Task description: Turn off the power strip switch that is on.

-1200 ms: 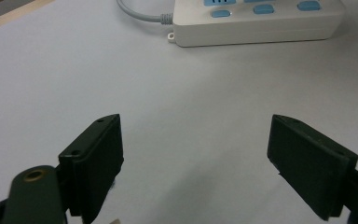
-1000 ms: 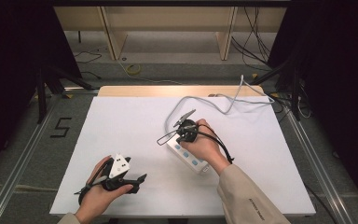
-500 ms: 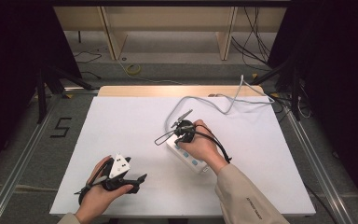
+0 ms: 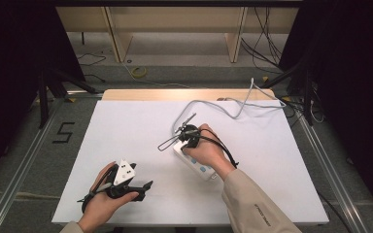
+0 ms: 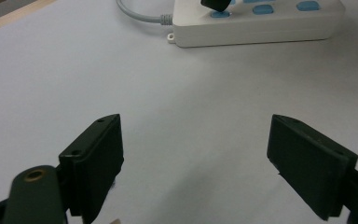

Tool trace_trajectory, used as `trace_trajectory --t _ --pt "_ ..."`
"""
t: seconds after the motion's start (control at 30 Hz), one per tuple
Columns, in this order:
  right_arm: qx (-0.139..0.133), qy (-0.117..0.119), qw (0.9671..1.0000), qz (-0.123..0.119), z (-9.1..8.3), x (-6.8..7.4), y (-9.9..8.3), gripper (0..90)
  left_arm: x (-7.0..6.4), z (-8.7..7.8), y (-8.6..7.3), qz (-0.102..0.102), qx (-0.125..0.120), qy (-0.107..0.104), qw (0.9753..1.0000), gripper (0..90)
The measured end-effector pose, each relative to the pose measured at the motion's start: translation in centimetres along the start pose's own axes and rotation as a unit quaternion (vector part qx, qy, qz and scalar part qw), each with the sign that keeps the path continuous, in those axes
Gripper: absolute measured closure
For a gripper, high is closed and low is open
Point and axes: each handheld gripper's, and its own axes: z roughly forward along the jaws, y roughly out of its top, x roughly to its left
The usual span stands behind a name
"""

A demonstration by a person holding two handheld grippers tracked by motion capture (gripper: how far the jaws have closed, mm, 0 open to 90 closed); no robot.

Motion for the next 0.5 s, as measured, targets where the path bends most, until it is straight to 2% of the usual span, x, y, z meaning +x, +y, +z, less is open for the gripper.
trace_trajectory --t 0.23,0.5 --pt "0.014 0.003 0.9999 0.002 0.02 0.10 0.18 90.0 0.01 0.03 -0.01 -0.003 -0.002 0.000 1.0000 18.3" --pt "0.024 -0.004 0.9997 -0.001 0.10 0.25 0.50 90.0 0.07 -0.01 -0.02 -0.002 -0.001 0.001 1.0000 18.4"
